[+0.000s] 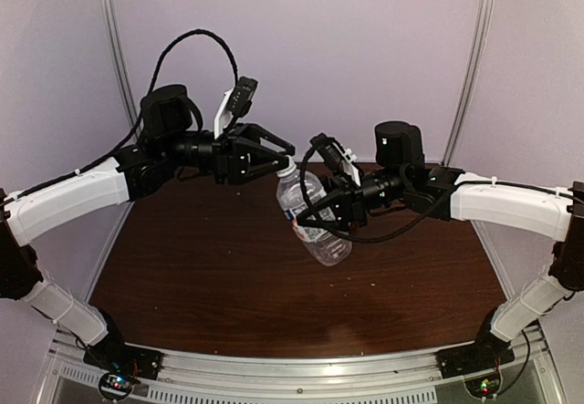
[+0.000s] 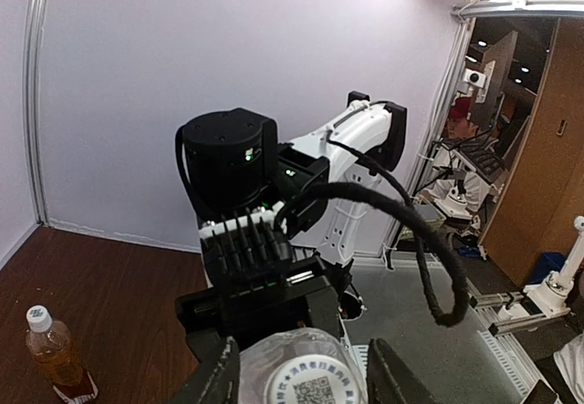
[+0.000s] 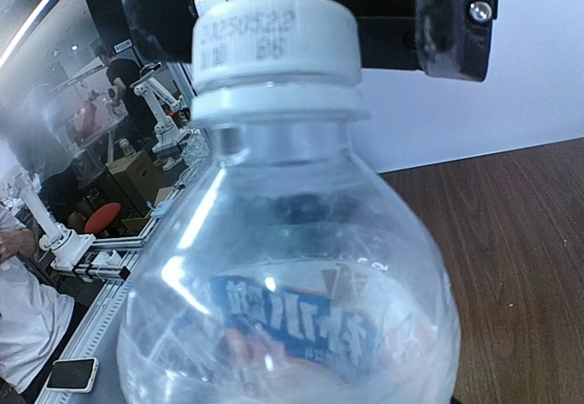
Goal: Unscrew the bottle caps
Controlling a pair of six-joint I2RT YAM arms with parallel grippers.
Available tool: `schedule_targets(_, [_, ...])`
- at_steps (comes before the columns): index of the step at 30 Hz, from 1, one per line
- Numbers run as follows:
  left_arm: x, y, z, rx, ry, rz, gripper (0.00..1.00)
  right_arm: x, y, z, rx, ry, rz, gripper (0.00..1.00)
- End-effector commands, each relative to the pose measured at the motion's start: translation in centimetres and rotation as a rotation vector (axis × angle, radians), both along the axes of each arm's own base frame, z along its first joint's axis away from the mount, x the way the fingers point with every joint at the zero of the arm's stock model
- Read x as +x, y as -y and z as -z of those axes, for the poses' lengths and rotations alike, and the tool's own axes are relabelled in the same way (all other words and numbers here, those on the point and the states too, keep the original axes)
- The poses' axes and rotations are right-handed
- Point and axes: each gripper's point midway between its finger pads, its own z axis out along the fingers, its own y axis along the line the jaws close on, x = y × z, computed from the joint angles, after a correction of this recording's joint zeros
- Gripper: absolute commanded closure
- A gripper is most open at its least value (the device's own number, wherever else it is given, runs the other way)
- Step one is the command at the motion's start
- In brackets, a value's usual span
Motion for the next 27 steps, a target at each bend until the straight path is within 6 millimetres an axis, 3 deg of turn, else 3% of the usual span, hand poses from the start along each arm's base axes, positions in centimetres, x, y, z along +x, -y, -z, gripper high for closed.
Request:
schedule_targets(1, [-0.3, 0.3, 0.3, -0.018, -0.002, 0.030, 0.53, 0.1, -0.2, -0.9, 0.030, 0.019, -0.003, 0.66])
schedule_targets(7, [-0.4, 0.5, 0.5, -0.015, -0.006, 0.034, 0.63, 0.4, -0.2, -0.7, 0.025, 0.022, 0.013, 0.66])
schedule_targets(11, [-0.4, 0.6, 0.5, -0.014, -0.012, 0.027, 0.75, 0.8, -0.1, -0.3, 0.008, 0.032, 0.046, 0.67])
schedule_targets(17, [0.8, 0.5, 0.3, -0.001, -0.040, -0.063, 0.93, 2.9, 0.2, -0.2, -0.035, 0.079, 0.189, 0.69])
schedule_targets(20, [2.3, 0.4, 0.0, 0.018, -0.073, -0.173, 1.00, 4.6, 0.5, 0.3, -0.079, 0.107, 0.295, 0.69])
schedule_targets(24, [5.7, 0.1, -0.4, 0.045, -0.153, -0.443, 1.00, 6.6, 0.9, 0.5, -0.109, 0.141, 0.416, 0.69])
schedule_targets(27, [8.2, -0.6, 0.5, 0.090, -0.288, -0.664, 1.00, 8.0, 1.2, 0.7, -0.119, 0.163, 0.497, 0.69])
